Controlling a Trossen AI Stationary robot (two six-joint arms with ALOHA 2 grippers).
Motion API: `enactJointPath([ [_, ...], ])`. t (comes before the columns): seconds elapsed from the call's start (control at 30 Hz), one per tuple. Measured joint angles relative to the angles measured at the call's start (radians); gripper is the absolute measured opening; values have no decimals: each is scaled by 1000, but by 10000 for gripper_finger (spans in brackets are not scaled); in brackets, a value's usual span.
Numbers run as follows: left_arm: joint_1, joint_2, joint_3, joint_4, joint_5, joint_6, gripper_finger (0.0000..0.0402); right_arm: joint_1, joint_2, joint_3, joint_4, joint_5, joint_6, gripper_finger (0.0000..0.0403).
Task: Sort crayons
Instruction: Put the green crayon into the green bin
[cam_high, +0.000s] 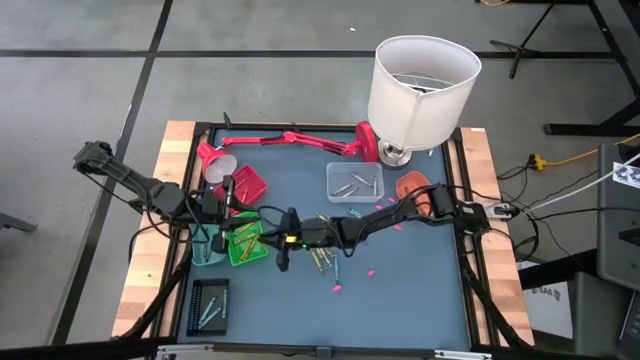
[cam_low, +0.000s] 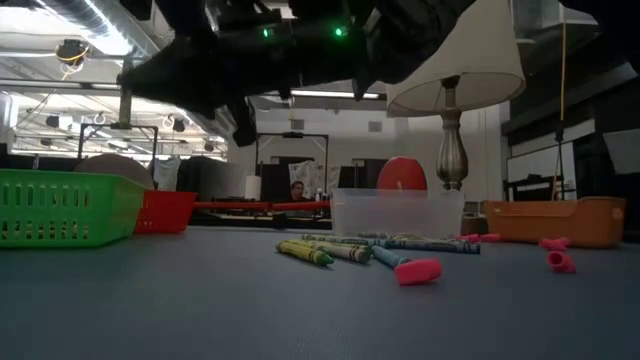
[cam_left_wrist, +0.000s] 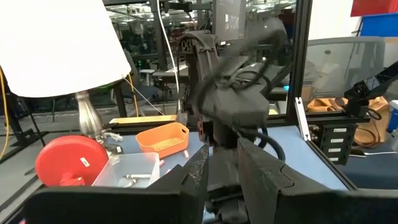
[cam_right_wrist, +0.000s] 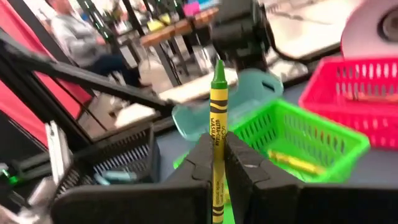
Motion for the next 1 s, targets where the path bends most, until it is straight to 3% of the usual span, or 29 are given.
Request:
enactJointPath([
  [0.3, 0, 0, 0, 0, 1, 0, 69, 1, 0, 1, 20, 12, 1, 17],
  [0.63, 0, 0, 0, 1, 1, 0, 69, 2, 0, 1, 18, 102, 2, 17],
  [0.83, 0, 0, 0, 1, 1, 0, 69, 4, 0, 1, 21, -4, 2, 17],
  [1.0, 0, 0, 0, 1, 1, 0, 69, 5, 0, 2, 28, -8, 2, 17],
])
